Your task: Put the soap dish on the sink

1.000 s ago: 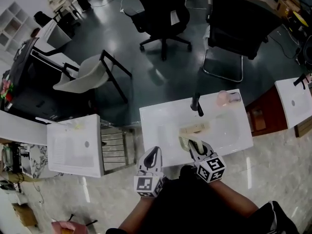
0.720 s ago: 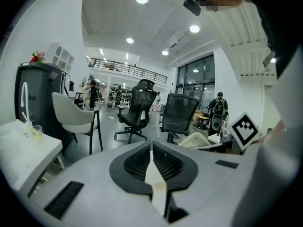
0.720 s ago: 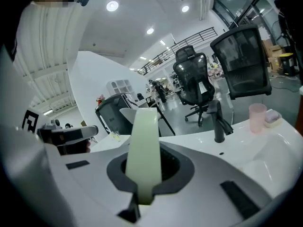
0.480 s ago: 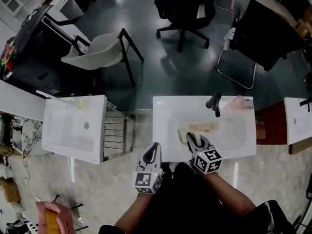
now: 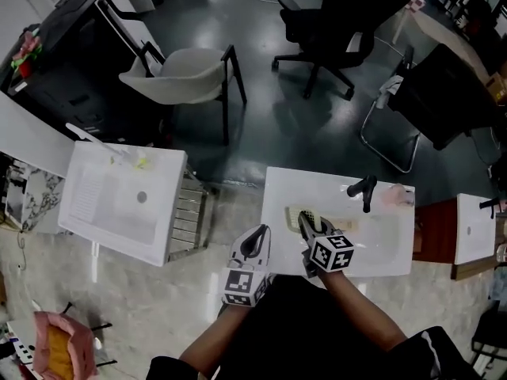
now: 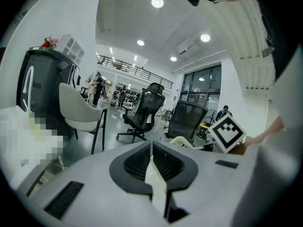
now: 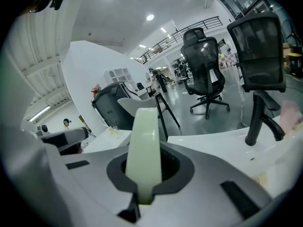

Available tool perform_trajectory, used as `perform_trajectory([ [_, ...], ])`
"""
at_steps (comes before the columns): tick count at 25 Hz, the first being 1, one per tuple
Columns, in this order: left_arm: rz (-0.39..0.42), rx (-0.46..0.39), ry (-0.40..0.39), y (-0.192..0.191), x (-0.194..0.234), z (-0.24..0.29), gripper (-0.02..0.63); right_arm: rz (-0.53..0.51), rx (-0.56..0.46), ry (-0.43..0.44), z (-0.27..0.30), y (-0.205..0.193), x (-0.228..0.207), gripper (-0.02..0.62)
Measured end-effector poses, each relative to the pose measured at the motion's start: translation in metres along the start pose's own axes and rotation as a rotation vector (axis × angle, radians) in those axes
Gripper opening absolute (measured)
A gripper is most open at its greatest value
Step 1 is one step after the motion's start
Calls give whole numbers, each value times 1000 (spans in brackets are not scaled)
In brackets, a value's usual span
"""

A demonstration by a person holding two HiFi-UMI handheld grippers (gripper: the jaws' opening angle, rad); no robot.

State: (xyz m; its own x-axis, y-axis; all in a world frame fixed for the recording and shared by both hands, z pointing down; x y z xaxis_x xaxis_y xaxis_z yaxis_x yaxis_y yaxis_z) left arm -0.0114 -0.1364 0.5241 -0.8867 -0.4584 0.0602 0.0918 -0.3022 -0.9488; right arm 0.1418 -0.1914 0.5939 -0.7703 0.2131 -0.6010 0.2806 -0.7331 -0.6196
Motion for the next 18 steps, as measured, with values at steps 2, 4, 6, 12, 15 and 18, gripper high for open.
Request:
perform_trajectory([
  [2,5,-11,-13,4,7,3,20,11,34,-7,16,-2,0,6],
  [4,-8,-16,-26,5,13,6,20,27,66,-11,32,-3,-1,5],
  [6,-21,-17,-39,5,21,11,20,37,83,-25,48,-3,-2,5],
  [12,-42,-13,-76,-2,45,25,20,97,136,-90,95,-5,-18,5],
  [15,-33,0,-101,-3,59,28,20,107,136,-144,112,-5,-27,5],
  [18,-33,5,-102,-2,74,32,20,132,118,-168,124,1,-37,5],
])
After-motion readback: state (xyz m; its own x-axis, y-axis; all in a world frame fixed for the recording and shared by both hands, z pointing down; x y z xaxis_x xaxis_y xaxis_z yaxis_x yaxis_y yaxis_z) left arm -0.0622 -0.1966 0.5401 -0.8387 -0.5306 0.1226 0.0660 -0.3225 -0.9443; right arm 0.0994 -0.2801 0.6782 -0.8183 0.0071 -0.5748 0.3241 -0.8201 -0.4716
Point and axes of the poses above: the fingertips, and each gripper's own axes: z forward along the fingers, x to its left, y out of its top, the point moved 5 cm from there along -z, backward along the fingers, and after that the axes turned 13 degrees about z, right-handed, at the moved point
